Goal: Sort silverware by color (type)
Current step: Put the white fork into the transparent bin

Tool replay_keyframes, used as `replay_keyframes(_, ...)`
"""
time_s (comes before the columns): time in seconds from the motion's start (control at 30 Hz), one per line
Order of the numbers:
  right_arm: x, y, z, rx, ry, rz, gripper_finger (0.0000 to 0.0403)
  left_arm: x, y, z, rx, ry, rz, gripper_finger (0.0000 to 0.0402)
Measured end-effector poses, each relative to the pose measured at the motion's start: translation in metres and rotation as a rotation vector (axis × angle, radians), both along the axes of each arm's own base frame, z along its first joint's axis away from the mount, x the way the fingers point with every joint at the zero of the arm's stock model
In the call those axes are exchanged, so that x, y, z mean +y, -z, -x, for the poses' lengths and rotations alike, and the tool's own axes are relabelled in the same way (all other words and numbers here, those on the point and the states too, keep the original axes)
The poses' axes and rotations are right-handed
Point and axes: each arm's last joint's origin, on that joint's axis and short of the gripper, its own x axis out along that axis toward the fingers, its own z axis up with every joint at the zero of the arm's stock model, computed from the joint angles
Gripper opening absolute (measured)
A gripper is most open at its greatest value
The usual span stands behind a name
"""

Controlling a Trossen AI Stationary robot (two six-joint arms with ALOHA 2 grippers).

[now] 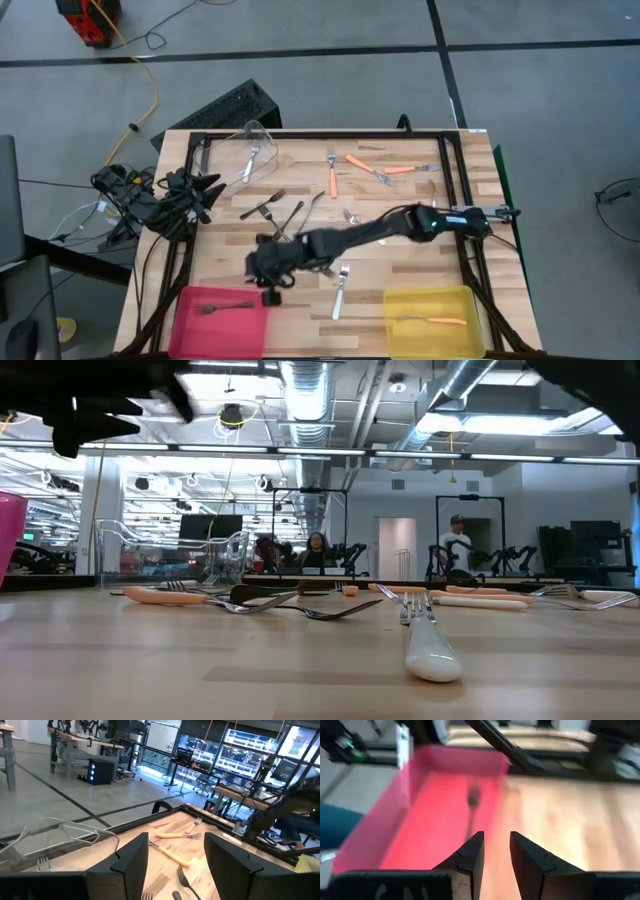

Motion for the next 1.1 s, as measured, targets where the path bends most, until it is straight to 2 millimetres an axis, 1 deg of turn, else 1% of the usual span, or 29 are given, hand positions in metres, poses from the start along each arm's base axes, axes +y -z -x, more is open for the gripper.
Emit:
replay_keyframes(0.07, -0.013, -0.018, 0.013, 0.074, 0.049, 0.041, 0.0119, 0.0, 0.0, 0.0, 0.0, 0.0, 0.0, 0.0178)
replay_keyframes(0.2, -0.035, -0.042, 0.033, 0.169, 0.161, 0.099, 0.0119, 0.0, 0.0, 0.0, 0.0, 0.0, 0.0, 0.0178)
replay_keyframes(0.33, -0.051, -0.056, 0.047, 0.227, 0.208, 0.136, 0.0119, 0.0, 0.0, 0.0, 0.0, 0.0, 0.0, 0.0178)
replay_keyframes(0.47, -0.059, -0.061, 0.059, 0.31, 0.209, 0.17, 0.0119, -0.001, 0.0, 0.0, 0.002, 0.029, 0.003, 0.0178)
replay_keyframes(0.57, -0.065, -0.057, 0.067, 0.401, 0.193, 0.213, 0.0119, -0.002, 0.0, -0.001, 0.006, 0.064, 0.006, 0.0178)
replay_keyframes(0.67, -0.07, -0.049, 0.079, 0.556, 0.184, 0.262, 0.0119, -0.002, 0.001, -0.001, 0.009, 0.077, 0.005, 0.0178)
replay_keyframes(0.77, -0.076, -0.036, 0.092, 0.723, 0.201, 0.289, 0.0119, -0.002, 0.001, -0.001, 0.011, 0.078, 0.004, 0.0178)
replay_keyframes(0.87, -0.079, -0.021, 0.1, 0.83, 0.208, 0.308, 0.0119, -0.002, 0.001, -0.001, 0.011, 0.078, 0.004, 0.0178)
replay_keyframes(0.93, -0.078, -0.015, 0.107, 0.858, 0.204, 0.316, 0.0119, -0.002, 0.001, -0.001, 0.012, 0.078, 0.004, 0.0178)
replay_keyframes(1.0, -0.074, -0.014, 0.12, 0.861, 0.212, 0.31, 0.0119, -0.002, 0.001, -0.001, 0.013, 0.078, 0.003, 0.0178)
replay_keyframes(1.1, -0.066, 0.0, 0.138, 0.798, 0.234, 0.275, 0.0119, -0.002, 0.001, -0.001, 0.009, 0.078, 0.011, 0.0178)
